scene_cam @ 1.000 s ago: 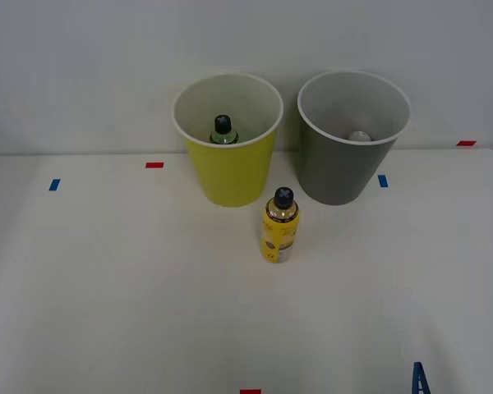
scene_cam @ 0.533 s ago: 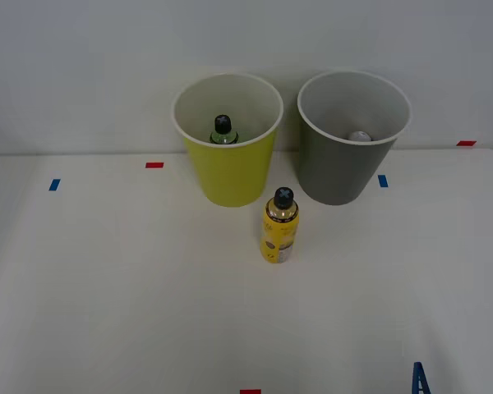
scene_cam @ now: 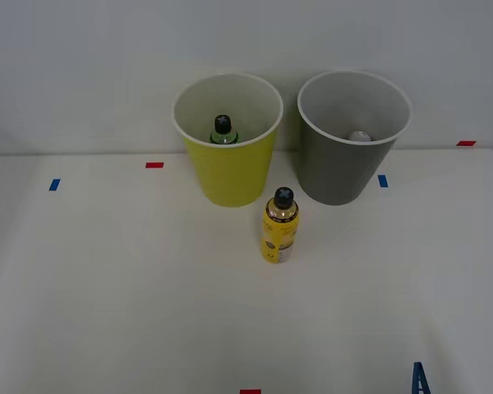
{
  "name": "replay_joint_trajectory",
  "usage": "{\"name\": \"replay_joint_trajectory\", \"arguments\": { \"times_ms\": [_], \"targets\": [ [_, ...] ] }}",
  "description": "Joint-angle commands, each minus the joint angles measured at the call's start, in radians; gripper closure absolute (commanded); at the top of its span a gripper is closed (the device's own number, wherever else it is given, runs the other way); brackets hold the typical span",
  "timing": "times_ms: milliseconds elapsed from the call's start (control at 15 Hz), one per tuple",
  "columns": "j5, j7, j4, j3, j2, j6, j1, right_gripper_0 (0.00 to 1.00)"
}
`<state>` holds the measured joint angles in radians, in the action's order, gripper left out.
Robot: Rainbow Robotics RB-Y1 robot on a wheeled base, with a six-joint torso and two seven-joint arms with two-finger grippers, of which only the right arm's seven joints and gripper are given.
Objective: Put cans in the gray bin, plastic bottles in the light green bin
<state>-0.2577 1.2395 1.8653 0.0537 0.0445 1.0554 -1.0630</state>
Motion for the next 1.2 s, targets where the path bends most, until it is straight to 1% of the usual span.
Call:
{"name": "replay_joint_trajectory", "arguments": {
  "times_ms": [67,1200],
  "targets": [
    [0.000,0.000,0.000,0.000,0.000,0.000,0.000,0.00],
    [0.000,0.000,0.000,0.000,0.000,0.000,0.000,0.00]
  ]
}}
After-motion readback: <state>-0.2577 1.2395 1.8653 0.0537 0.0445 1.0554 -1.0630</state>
